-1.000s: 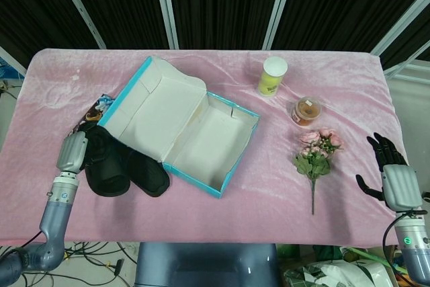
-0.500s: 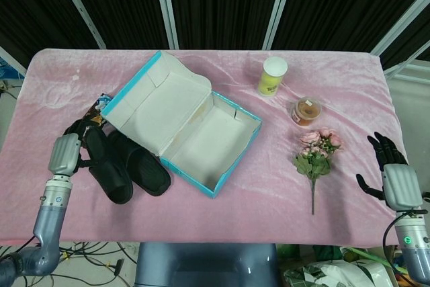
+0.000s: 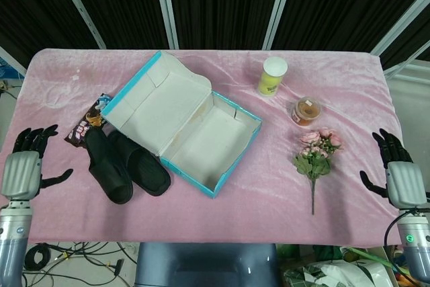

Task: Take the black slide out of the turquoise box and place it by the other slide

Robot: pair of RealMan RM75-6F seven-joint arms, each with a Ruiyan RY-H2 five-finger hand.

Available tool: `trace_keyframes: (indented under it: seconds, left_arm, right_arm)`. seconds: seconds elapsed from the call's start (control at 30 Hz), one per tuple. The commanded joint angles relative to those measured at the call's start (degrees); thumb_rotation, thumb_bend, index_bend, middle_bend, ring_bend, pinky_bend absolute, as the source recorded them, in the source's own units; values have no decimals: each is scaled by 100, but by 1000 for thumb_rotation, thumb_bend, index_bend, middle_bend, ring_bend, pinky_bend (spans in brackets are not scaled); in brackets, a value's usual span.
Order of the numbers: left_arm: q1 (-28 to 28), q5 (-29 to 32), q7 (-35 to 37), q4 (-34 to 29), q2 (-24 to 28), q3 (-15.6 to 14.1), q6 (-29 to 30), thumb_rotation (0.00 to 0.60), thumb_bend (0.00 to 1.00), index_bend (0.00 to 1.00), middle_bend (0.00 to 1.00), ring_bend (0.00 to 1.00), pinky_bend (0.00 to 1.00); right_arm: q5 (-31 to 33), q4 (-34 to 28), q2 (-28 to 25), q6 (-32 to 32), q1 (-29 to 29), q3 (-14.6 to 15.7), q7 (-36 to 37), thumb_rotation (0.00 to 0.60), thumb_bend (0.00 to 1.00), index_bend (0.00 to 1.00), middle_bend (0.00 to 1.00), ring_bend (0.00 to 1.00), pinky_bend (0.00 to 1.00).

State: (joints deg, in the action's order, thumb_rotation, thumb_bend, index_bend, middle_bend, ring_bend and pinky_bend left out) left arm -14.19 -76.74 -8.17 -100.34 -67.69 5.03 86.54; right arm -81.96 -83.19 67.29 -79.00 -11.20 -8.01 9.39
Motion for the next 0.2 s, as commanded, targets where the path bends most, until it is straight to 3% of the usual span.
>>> trace_keyframes:
  seconds: [0.03, 0.2]
  left_arm:
    - [338, -253, -60, -371, 406, -308, 163, 600, 0, 144, 239, 112, 64]
    - [609, -445, -135, -529, 528, -485, 368, 600, 0, 147, 239, 112, 51]
  right_arm:
    - [-31, -31, 6, -8, -15, 13, -90, 600, 263, 0, 22, 0, 185]
    - [-64, -92, 22, -6, -31, 36, -176, 600, 263, 0, 22, 0, 184]
